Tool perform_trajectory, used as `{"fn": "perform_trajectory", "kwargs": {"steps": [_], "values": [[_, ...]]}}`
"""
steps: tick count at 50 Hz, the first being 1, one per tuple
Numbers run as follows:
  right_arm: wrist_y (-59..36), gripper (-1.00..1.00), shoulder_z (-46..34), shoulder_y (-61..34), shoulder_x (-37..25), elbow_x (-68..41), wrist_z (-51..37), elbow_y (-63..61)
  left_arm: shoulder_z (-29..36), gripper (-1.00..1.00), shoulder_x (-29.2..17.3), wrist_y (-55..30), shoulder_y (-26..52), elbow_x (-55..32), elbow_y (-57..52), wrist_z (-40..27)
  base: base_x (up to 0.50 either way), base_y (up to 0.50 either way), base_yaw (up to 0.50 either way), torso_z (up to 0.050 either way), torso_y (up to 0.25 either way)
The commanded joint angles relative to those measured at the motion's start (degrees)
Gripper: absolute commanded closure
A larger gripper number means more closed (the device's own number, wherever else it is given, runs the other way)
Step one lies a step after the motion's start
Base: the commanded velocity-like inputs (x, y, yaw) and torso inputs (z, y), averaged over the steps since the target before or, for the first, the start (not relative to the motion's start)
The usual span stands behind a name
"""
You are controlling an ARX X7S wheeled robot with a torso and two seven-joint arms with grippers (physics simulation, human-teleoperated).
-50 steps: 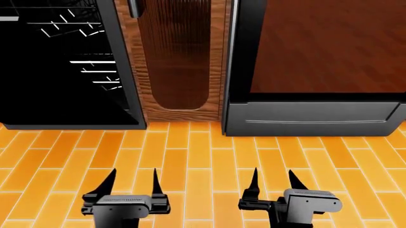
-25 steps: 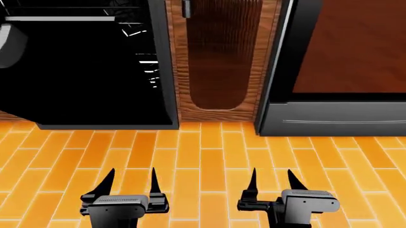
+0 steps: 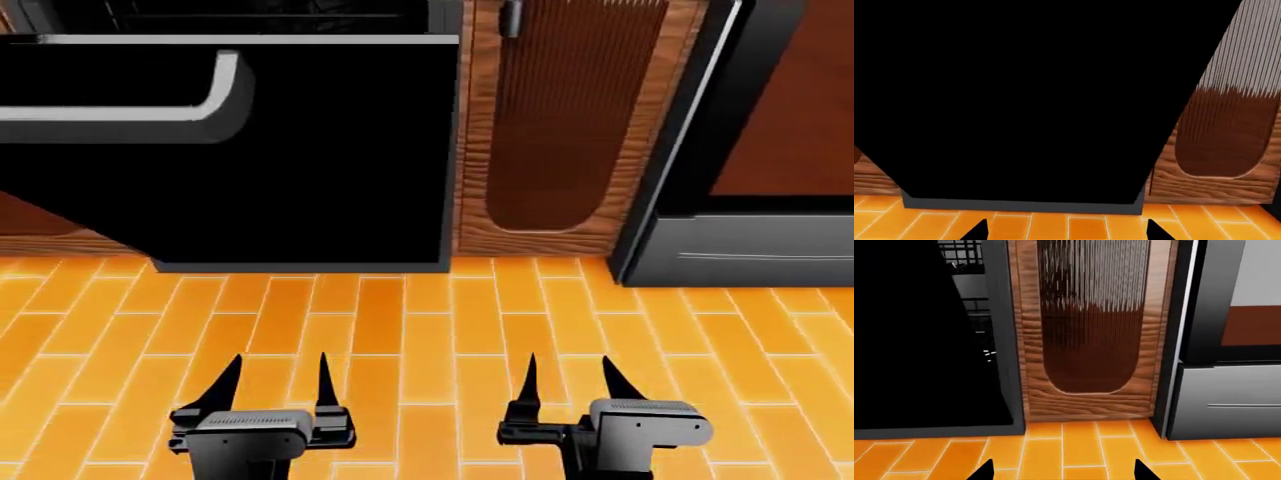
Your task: Close the dishwasher door
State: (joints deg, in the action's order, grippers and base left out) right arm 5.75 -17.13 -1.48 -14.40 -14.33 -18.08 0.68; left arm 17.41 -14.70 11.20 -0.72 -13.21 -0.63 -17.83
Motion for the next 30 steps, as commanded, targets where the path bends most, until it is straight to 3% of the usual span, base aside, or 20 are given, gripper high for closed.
{"fn": "perform_trajectory", "kwargs": {"steps": [1, 30], "values": [[0.25, -1.00, -0.32, -0.03, -0.21, -0.16, -0.03, 0.05, 0.38, -1.00, -0.22, -0.05, 0.07, 0.08, -0.01, -0.20, 0.00, 0.50, 0.00, 0.000, 0.000], [-0.15, -1.00, -1.26, -0.15, -0.85, -0.60, -0.13, -0.26, 1.04, -1.00, -0.70, -0.28, 0.18, -0.34, -0.08, -0.54, 0.00, 0.50, 0.00, 0.000, 0.000]]}}
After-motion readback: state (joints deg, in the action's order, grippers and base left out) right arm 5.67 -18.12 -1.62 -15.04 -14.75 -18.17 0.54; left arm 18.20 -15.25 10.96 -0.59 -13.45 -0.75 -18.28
